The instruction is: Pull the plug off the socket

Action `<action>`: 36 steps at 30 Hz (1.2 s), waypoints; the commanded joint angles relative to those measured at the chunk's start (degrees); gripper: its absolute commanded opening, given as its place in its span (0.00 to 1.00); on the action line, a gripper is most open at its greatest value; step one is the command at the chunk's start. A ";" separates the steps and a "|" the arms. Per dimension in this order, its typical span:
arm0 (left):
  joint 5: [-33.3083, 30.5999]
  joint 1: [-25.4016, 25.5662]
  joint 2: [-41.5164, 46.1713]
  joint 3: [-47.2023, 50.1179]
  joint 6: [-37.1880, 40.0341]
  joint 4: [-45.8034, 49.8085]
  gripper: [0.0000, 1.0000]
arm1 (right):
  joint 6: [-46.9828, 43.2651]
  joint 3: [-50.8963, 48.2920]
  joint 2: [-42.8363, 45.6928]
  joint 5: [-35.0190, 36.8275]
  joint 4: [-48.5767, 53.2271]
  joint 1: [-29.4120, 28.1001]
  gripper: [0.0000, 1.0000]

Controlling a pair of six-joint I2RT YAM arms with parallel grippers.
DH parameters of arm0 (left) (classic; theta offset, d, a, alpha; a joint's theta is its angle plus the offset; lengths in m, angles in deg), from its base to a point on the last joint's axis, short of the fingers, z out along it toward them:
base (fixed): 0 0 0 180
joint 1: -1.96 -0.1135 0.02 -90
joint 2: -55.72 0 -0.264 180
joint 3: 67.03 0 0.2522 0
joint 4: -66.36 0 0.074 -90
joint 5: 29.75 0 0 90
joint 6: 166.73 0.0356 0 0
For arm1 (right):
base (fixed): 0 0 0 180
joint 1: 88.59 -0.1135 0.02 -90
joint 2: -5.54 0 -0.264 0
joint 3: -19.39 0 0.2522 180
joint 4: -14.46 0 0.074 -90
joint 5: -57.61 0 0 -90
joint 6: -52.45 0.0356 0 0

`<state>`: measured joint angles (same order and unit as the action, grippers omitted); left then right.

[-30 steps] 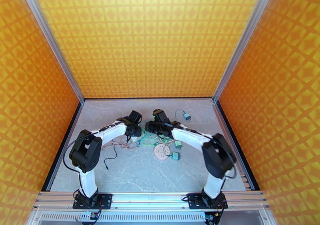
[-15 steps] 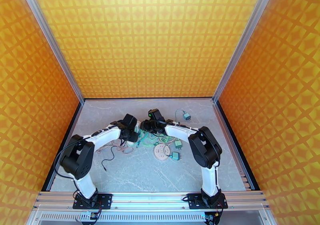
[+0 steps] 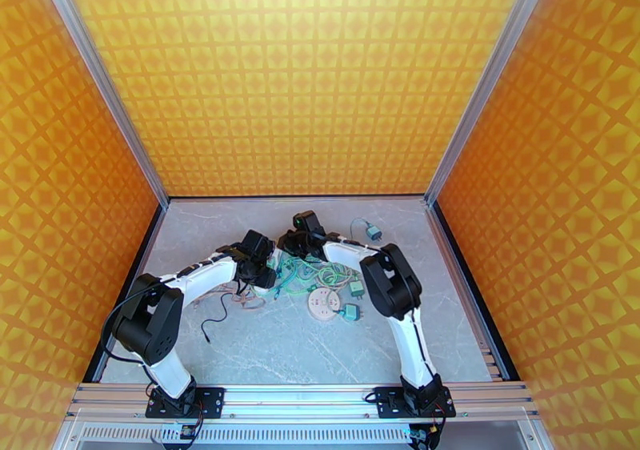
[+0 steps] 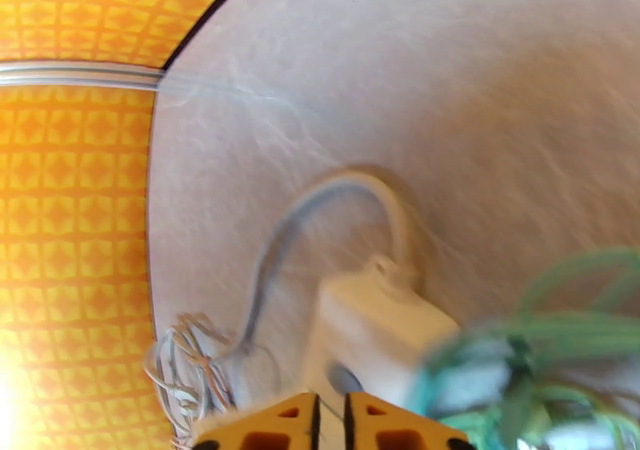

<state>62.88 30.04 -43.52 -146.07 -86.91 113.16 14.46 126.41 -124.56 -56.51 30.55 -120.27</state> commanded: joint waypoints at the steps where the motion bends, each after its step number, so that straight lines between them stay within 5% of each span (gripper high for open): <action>1: 4.02 0.84 0.46 0.69 1.03 3.28 0.34 | 3.39 3.43 -3.26 -4.49 -2.98 0.39 0.11; 9: 3.83 1.28 -0.21 0.32 -0.08 3.00 0.35 | 3.57 3.39 -6.99 -6.34 1.18 0.39 0.08; 16: -1.51 1.42 -0.72 -1.85 -2.31 5.23 0.35 | -3.32 3.60 -6.59 1.89 16.00 0.39 0.00; 25: -7.51 3.48 2.04 -0.98 -3.58 3.72 0.28 | -5.55 3.86 -6.20 7.45 23.06 0.39 0.00; 36: 5.74 -0.87 5.37 -3.42 -8.07 4.22 0.24 | -6.21 3.18 -5.27 8.46 24.39 0.39 0.00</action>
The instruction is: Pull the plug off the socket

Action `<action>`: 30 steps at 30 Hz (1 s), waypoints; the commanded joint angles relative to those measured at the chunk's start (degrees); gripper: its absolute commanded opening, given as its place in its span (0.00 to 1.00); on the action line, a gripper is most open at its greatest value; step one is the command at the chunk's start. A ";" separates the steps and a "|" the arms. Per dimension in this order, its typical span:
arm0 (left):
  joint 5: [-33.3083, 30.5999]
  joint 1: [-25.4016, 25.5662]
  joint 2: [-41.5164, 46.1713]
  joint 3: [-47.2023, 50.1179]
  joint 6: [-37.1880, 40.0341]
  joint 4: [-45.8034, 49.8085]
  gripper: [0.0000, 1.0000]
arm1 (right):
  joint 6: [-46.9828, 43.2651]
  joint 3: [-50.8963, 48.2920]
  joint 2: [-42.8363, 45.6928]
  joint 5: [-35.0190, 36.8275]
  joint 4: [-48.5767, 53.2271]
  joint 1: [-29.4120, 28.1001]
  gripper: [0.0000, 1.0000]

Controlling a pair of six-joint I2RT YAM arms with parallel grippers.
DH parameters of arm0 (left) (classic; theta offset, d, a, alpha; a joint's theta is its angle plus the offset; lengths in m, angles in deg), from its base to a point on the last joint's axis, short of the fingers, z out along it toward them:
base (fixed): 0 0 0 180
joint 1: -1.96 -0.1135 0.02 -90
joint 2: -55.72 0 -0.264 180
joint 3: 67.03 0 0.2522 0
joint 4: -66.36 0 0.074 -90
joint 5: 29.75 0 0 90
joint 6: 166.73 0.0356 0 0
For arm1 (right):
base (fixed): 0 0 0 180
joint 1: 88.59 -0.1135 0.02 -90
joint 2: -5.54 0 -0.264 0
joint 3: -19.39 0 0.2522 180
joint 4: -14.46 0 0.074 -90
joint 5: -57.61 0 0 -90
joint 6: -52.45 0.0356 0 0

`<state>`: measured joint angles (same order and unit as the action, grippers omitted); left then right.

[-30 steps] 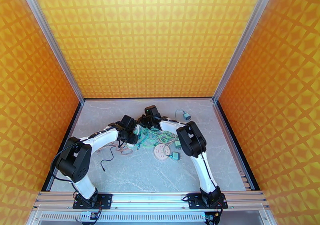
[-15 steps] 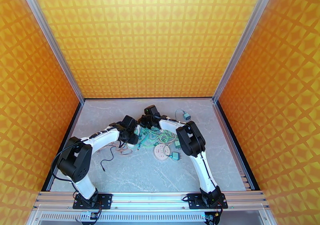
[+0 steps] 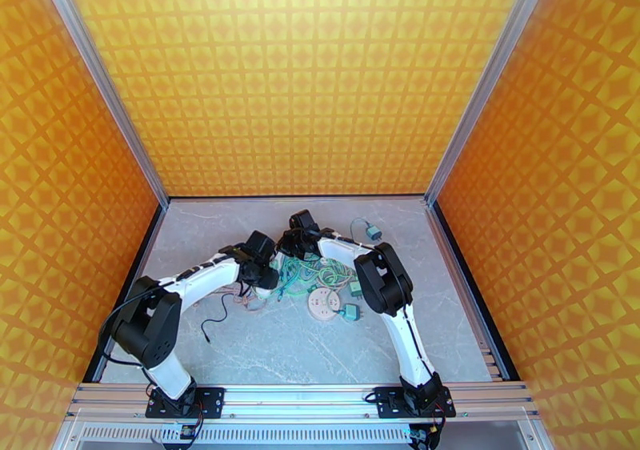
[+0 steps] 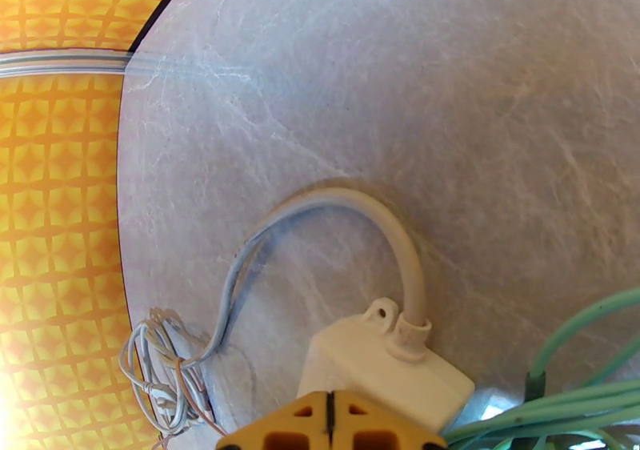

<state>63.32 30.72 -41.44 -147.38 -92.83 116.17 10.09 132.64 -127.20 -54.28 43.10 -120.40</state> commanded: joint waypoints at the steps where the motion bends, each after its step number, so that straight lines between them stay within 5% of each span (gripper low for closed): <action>1: 6.00 -1.95 3.55 -1.98 -2.48 0.94 0.24 | -1.93 -3.22 -2.44 6.26 11.85 0.51 0.00; 11: 2.90 -3.00 6.93 -3.83 -0.12 4.76 0.25 | -2.22 -4.37 -1.82 6.70 11.48 0.48 0.00; 30: 11.35 -19.87 12.69 -2.61 -6.89 1.05 0.28 | -2.37 -4.82 -0.26 6.64 10.97 0.47 0.00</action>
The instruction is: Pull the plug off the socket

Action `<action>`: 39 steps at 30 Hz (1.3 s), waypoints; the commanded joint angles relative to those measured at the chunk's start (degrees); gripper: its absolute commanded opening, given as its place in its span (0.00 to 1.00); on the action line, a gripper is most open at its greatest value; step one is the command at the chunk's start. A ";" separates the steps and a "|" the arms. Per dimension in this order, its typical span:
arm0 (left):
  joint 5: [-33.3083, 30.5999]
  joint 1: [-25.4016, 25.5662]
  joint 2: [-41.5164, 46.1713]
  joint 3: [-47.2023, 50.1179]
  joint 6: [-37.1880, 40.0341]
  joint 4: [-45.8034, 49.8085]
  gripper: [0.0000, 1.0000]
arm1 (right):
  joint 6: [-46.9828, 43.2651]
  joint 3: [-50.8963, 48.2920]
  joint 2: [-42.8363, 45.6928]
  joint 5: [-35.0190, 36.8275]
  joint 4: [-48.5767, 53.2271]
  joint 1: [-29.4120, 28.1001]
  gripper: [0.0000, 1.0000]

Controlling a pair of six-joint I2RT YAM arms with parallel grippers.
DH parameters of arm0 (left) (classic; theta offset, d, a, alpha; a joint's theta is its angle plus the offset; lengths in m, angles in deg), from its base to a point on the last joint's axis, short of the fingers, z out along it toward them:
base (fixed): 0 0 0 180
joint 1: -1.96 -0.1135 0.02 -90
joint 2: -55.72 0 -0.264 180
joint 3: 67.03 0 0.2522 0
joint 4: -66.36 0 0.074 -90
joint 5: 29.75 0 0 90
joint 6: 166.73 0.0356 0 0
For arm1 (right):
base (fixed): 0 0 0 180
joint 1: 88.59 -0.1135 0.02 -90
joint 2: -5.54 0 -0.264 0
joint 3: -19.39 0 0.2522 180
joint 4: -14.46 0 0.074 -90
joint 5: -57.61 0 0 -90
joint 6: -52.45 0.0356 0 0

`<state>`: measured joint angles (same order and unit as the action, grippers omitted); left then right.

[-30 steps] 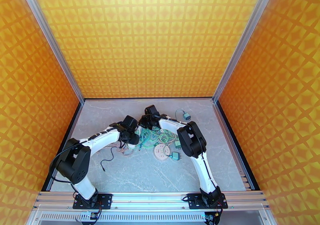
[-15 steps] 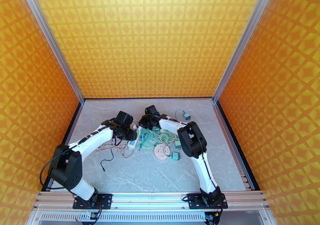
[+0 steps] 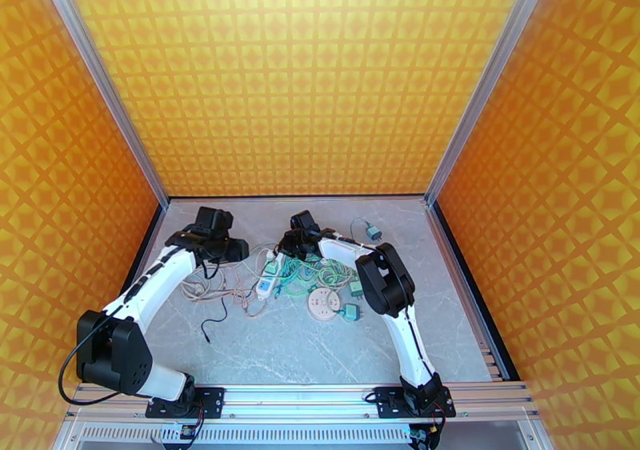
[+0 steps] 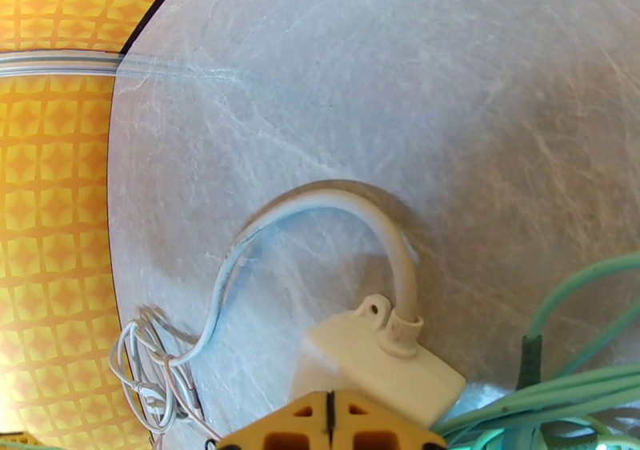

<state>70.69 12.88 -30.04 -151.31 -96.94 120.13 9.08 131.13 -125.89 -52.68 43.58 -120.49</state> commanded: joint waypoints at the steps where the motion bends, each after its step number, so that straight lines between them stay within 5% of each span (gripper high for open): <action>1: 5.02 -2.45 1.05 1.59 -3.14 -3.09 0.28 | -1.27 -3.31 -1.58 4.96 10.49 0.53 0.00; 7: 15.83 -1.70 4.37 9.54 -6.85 -9.51 0.28 | -1.79 -3.04 -1.43 5.32 10.57 0.54 0.00; 14: 16.66 5.90 11.43 19.70 -8.48 -11.87 0.28 | -2.42 -1.65 -2.32 5.00 11.42 0.59 0.00; 30: 6.23 24.35 10.94 32.29 -17.94 -18.91 0.29 | -3.83 -2.03 -1.67 4.67 12.83 0.58 0.00; 39: 4.14 28.39 4.80 30.81 -16.64 -16.90 0.43 | -3.31 -3.53 -0.49 4.78 12.07 0.52 0.00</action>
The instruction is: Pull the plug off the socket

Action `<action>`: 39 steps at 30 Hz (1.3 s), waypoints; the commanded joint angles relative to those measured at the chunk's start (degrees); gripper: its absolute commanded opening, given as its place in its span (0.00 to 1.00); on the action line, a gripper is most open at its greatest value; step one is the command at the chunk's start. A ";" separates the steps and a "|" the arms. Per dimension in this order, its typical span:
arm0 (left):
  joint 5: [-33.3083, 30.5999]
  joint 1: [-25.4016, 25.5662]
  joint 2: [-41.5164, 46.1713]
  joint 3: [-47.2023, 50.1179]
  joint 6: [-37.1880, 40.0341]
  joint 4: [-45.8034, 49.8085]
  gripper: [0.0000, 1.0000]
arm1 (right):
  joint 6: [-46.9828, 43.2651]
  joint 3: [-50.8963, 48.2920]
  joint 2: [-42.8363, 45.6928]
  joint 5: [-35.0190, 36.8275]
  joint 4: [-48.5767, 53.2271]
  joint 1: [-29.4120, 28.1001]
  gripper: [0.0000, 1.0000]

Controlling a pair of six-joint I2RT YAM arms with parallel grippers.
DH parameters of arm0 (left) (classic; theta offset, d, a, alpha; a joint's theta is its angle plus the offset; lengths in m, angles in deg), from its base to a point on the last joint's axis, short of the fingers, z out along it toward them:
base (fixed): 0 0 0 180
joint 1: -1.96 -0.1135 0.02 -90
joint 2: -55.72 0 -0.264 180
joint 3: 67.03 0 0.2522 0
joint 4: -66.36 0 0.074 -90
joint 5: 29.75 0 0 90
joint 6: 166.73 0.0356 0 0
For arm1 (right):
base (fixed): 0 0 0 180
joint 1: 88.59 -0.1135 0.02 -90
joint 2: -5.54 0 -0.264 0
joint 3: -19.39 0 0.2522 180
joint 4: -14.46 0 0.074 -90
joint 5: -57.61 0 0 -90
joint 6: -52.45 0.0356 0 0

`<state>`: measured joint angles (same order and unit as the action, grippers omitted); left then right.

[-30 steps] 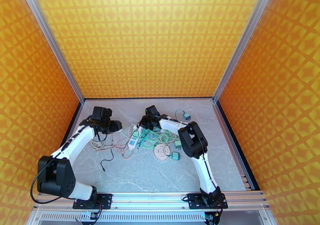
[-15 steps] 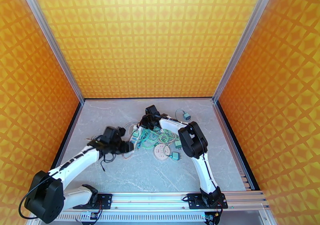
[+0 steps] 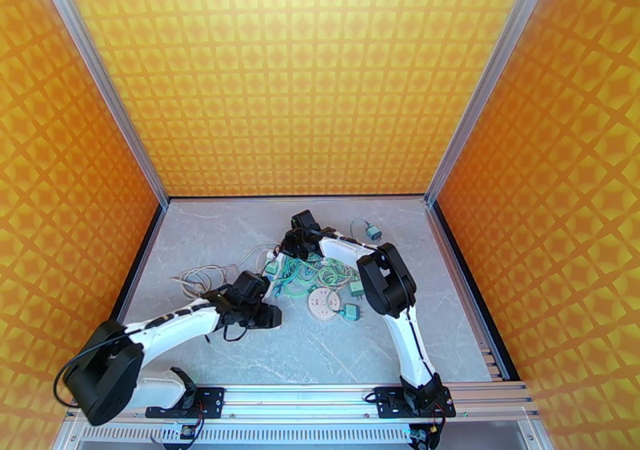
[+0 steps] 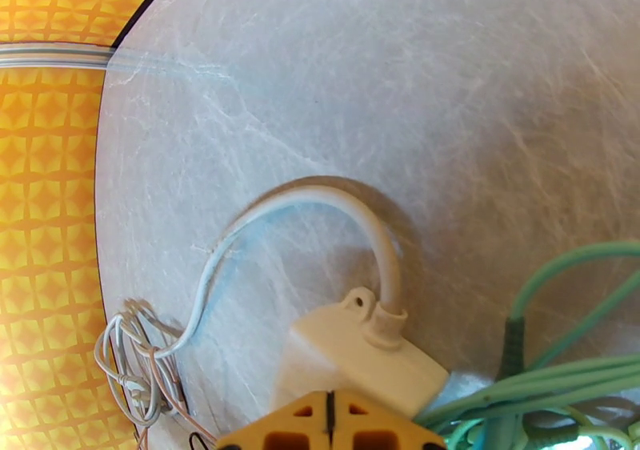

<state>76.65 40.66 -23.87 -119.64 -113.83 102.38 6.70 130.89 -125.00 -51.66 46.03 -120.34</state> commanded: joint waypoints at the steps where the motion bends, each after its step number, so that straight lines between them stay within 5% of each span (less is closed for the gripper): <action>1: -2.10 0.59 -1.67 -1.13 0.38 1.27 0.47 | -1.06 -3.42 -1.22 3.86 9.62 0.33 0.00; 7: -6.71 0.59 -0.26 -5.08 3.26 7.65 0.74 | -1.43 -3.88 -0.59 4.14 9.71 0.37 0.00; 13: -11.62 -0.55 1.80 -11.69 6.88 16.13 0.87 | -1.11 -4.60 -0.52 4.20 9.03 0.32 0.00; 34: -14.07 -7.19 2.01 -22.39 12.48 22.60 0.87 | -1.01 -4.48 -0.71 3.83 8.57 0.37 0.00; 39: -14.18 -8.40 0.11 -23.51 12.80 19.74 0.68 | -1.10 -4.47 -0.60 3.80 8.76 0.33 0.00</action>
<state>63.63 33.08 -21.99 -141.26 -101.81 124.00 6.48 129.12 -123.82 -50.74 45.96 -120.31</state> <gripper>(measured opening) 0.706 0.041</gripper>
